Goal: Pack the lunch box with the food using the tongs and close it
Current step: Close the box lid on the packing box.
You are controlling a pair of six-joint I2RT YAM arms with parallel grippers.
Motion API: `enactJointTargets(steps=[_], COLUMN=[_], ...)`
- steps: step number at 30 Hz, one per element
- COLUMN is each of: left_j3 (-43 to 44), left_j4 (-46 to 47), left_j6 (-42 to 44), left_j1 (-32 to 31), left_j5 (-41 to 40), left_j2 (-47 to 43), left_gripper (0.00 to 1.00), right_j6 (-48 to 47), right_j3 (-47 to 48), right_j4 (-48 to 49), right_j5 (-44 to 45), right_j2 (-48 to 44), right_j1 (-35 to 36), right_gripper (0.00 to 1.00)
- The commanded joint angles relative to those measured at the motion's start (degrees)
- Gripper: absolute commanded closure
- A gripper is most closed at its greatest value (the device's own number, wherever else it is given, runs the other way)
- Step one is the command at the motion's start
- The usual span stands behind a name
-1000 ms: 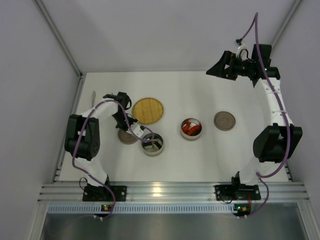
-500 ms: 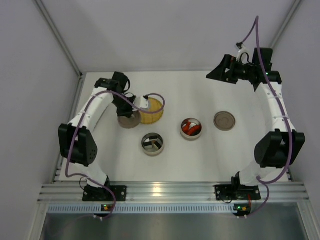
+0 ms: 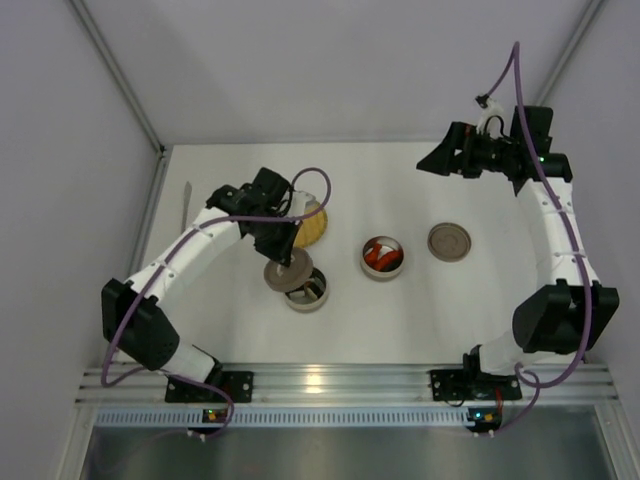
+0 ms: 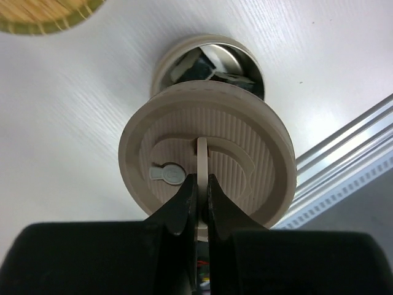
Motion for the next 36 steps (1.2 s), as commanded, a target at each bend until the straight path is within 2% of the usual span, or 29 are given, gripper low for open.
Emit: enactJointTargets(steps=[1, 7, 12, 21, 30, 36], left_j3=[-2.2, -4.8, -7.3, -5.3, -2.7, -2.7], left_j4=[4.5, 5.9, 9.6, 10.6, 9.9, 9.7], left_j6=[-22.3, -28.7, -29.4, -28.6, -28.4, -28.2], left_j1=[-4.3, -5.1, -7.1, -13.7, -15.8, -17.4], left_j5=[-5.9, -9.0, -13.2, -25.6, -28.4, -27.5], left_j2=[-1.4, -1.3, 0.5, 5.6, 9.9, 10.9], left_gripper=[1.0, 1.0, 1.0, 1.0, 1.0, 1.0], right_j6=[-1.9, -1.9, -1.0, -1.3, -1.5, -2.0], right_j3=[0.2, -1.4, -2.5, -3.7, -4.5, -4.2], right_j4=[-2.1, -1.4, -0.1, 0.7, 1.4, 0.8], right_j5=[0.2, 0.2, -0.3, -0.5, -1.3, -2.5], right_j2=[-2.8, -4.0, -3.4, -2.7, -2.0, -1.4], right_j1=[-1.4, -2.3, -2.4, -3.2, -4.3, -4.9], right_gripper=[0.01, 0.01, 0.01, 0.01, 0.01, 0.01])
